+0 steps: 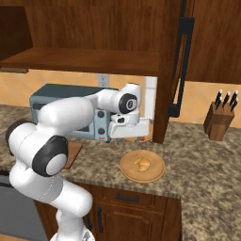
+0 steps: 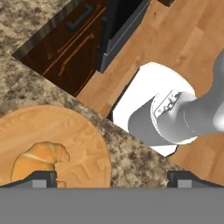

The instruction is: From the different types of pastries on the counter, select a croissant and place it on the cutting board. Then retrieve a jar of jam from the cabinet and place it alongside the croissant on the cutting board.

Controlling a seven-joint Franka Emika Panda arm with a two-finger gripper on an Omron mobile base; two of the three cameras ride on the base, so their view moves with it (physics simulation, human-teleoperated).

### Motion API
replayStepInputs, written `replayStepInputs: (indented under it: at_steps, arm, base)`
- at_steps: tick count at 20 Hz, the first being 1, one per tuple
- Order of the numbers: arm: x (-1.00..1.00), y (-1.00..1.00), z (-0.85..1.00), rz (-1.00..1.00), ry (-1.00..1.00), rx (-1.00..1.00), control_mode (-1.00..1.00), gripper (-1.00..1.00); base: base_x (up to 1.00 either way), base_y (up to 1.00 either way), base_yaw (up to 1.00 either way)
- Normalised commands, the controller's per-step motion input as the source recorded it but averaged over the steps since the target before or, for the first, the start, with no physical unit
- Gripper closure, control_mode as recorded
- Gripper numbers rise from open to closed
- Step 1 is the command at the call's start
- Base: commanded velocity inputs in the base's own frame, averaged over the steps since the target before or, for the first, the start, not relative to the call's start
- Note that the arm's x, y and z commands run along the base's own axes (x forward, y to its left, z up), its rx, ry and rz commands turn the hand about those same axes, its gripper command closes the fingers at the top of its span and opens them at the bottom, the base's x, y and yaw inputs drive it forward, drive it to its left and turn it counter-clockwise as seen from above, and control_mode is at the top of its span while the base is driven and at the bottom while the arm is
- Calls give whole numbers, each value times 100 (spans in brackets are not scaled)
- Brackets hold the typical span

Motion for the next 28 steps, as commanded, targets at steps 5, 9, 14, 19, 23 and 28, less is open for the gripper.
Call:
replayStepInputs:
  at_steps: [5,9,14,19,23,28]
  arm:
    - [0,-22,0,-12,-2,0,-100,-100]
    - [0,-1,-8,-13,-17,-2,-100,-100]
    - [0,0,-9,-5,-19,-3,-100,-100]
    - [31,0,-8,0,-1,-13,-100,-100]
    - [15,-2,-2,0,0,-12,-100,-100]
    - [0,-6,-2,0,0,0,-100,-100]
  base:
    - [0,0,0]
    - [0,0,0]
    - [0,0,0]
    - [0,0,0]
    - [0,0,0]
    - [0,0,0]
